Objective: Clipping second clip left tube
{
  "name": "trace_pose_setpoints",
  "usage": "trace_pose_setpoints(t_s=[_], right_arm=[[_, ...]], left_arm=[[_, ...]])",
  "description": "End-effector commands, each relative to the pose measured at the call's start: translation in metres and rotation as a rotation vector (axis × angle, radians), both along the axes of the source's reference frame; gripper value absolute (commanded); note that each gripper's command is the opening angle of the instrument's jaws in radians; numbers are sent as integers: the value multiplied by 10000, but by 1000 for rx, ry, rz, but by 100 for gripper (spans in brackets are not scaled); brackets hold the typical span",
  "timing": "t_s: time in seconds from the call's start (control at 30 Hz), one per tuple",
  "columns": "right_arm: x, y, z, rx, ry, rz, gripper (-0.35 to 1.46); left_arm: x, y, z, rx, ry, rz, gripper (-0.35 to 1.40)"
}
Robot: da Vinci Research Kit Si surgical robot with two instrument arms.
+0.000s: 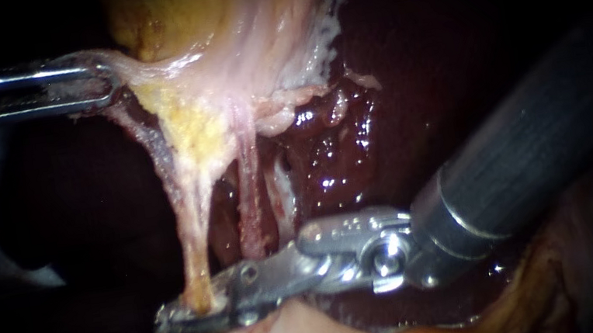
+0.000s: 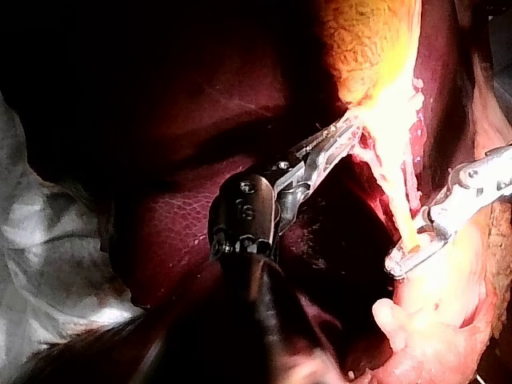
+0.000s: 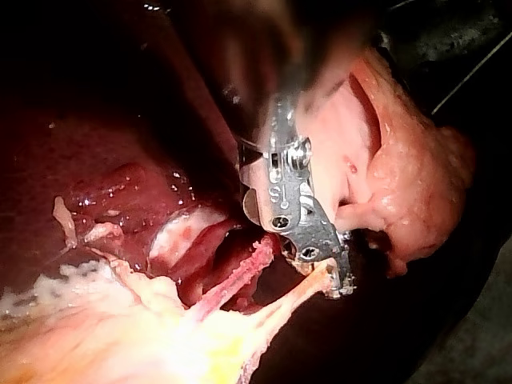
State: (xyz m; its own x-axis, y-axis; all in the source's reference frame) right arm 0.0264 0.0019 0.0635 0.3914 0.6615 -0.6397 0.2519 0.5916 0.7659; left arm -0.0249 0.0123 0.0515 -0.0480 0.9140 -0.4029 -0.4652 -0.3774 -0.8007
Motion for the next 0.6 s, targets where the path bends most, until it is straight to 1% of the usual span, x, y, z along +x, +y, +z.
trace_pose_setpoints(t_s=[0.03, 0.1, 0.2, 0.3, 0.6], right_arm=[[0, 2, 0, 8, -3, 0, -35], [-2, 5, 3, 3, -15, 3, -35], [-4, 7, 9, -4, -32, -8, -35], [-6, 7, 12, -5, -32, -8, -35], [-6, 8, 12, -5, -32, -9, -35]], left_arm=[[0, 0, 0, 0, 0, 0, -35], [0, 0, 0, 0, 0, 0, -35], [0, 0, 1, 0, 0, 0, -35], [0, 0, 0, 0, 0, 0, -35], [0, 1, 1, 0, 0, 0, -35]])
